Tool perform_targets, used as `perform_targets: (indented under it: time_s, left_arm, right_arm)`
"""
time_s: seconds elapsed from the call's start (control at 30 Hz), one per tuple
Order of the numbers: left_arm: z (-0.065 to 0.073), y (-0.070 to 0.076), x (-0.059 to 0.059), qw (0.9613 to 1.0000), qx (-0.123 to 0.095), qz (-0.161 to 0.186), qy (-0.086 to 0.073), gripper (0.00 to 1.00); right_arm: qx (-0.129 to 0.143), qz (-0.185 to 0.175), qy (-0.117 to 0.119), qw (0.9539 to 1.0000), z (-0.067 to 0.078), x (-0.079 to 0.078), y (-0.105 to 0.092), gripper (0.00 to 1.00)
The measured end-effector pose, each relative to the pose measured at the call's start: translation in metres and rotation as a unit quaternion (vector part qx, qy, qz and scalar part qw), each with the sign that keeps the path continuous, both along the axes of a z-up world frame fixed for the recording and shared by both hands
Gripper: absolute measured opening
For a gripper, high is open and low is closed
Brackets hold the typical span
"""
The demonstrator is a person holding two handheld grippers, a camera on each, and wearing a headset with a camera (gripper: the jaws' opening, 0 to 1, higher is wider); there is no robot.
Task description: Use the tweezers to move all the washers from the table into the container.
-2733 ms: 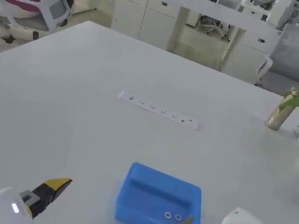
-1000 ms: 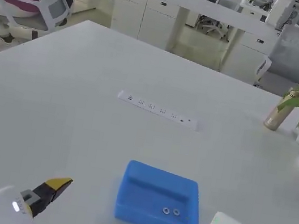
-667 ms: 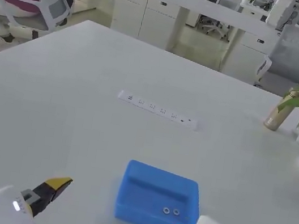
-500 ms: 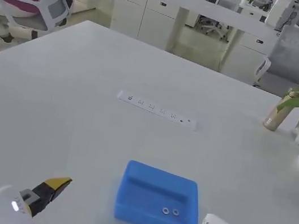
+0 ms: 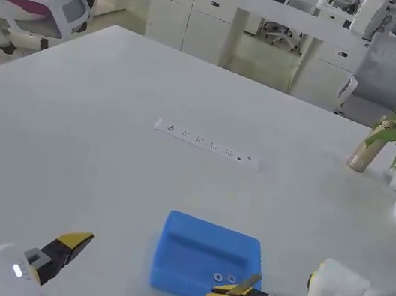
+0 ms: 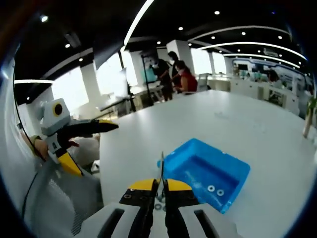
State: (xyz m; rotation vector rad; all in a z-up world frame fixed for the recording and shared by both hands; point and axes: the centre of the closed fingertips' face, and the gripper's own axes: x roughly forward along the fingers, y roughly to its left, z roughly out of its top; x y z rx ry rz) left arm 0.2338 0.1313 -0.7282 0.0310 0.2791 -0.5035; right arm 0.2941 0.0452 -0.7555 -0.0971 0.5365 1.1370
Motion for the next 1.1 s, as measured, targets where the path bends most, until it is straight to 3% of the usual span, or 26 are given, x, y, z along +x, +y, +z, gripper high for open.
perform_targets:
  time_s: [0.17, 0.4, 0.53, 0.67, 0.8, 0.93, 1.1]
  left_arm:
    - [0.000, 0.000, 0.000, 1.0000, -0.002, 0.001, 0.000, 0.89]
    - [0.000, 0.001, 0.000, 1.0000, -0.001, 0.003, 0.001, 0.89]
    - [0.000, 0.002, 0.000, 1.0000, -0.001, 0.003, 0.001, 0.89]
    - [0.000, 0.002, 0.000, 1.0000, -0.002, 0.004, 0.001, 0.89]
    - [-0.001, 0.002, 0.000, 1.0000, -0.002, 0.004, 0.002, 0.89]
    - [-0.001, 0.001, 0.000, 1.0000, 0.001, 0.003, 0.003, 0.89]
    - [-0.001, 0.003, 0.001, 1.0000, 0.000, 0.009, 0.003, 0.89]
  right_arm:
    - [0.014, -0.010, -0.013, 0.9998, 0.022, 0.018, 0.006, 0.03]
    - [-0.019, -0.033, -0.016, 0.9992, 0.027, 0.057, 0.015, 0.03]
    - [-0.070, -0.038, -0.001, 0.9968, 0.004, 0.075, 0.014, 0.03]
    - [-0.074, -0.041, 0.030, 0.9960, -0.015, 0.085, 0.017, 0.03]
    - [-0.095, -0.036, 0.034, 0.9942, -0.029, 0.092, 0.016, 0.03]
    - [-0.098, -0.048, 0.058, 0.9923, -0.044, 0.098, 0.014, 0.03]
    - [-0.106, -0.051, 0.069, 0.9906, -0.059, 0.100, 0.015, 0.03]
